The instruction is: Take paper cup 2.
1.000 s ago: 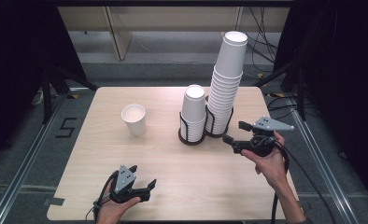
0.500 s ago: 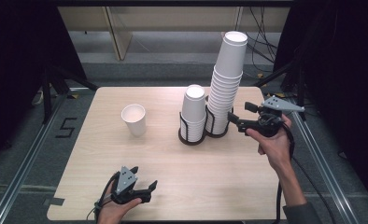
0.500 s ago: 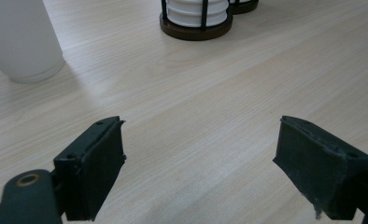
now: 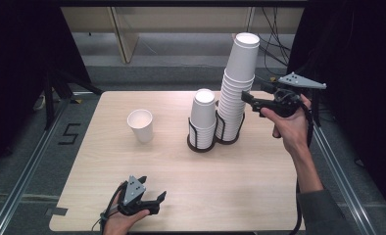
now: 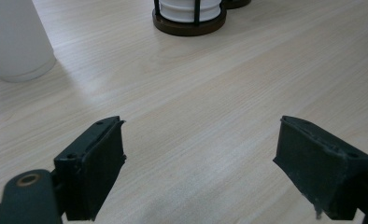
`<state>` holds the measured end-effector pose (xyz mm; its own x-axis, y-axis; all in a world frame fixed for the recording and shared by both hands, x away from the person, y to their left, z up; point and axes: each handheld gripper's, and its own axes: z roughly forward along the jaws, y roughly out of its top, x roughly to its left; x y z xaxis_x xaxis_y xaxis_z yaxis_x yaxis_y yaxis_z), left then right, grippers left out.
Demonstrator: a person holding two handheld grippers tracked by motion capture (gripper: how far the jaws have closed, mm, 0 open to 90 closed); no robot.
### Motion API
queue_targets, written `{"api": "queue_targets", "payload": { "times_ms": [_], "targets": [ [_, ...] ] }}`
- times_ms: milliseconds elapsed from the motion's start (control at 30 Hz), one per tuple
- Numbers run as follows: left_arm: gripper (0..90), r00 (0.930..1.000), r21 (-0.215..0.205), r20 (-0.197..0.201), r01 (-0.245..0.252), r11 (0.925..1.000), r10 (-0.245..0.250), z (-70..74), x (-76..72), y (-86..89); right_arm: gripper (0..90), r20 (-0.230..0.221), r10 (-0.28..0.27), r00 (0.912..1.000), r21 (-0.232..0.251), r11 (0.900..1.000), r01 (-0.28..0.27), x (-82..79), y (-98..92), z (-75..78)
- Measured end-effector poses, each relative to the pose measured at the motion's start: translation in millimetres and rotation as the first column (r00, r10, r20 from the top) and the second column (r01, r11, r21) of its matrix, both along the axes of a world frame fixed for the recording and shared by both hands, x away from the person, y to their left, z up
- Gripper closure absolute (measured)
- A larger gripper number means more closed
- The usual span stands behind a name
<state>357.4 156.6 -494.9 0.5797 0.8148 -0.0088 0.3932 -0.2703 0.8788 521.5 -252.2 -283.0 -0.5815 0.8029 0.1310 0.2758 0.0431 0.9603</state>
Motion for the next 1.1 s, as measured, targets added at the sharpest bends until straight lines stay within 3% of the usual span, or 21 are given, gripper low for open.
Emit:
{"api": "queue_targets", "payload": {
  "times_ms": [300,633,933,1100],
  "targets": [
    [14.5,0.9998,0.017,-0.020,0.004,0.9998,-0.003,-3.5,2.0,0.0,15.8,0.034,-0.019,0.9992,-0.015,1.000,0.020,24.8,7.6,21.8],
    [14.5,0.9998,0.012,-0.018,0.011,0.9999,-0.010,-3.9,2.1,-0.6,14.5,0.024,-0.038,0.9990,-0.032,0.999,0.039,49.7,22.6,37.2],
    [14.5,0.9996,0.013,-0.022,0.016,0.9998,-0.016,-3.8,2.0,-0.6,12.2,-0.005,-0.062,0.9981,-0.032,0.998,0.062,69.1,32.7,34.3],
    [14.5,0.9996,0.012,-0.021,0.020,0.9997,-0.019,-3.9,1.8,-0.9,11.3,0.000,-0.065,0.9979,-0.040,0.997,0.065,74.1,37.2,31.0]
  ]
}}
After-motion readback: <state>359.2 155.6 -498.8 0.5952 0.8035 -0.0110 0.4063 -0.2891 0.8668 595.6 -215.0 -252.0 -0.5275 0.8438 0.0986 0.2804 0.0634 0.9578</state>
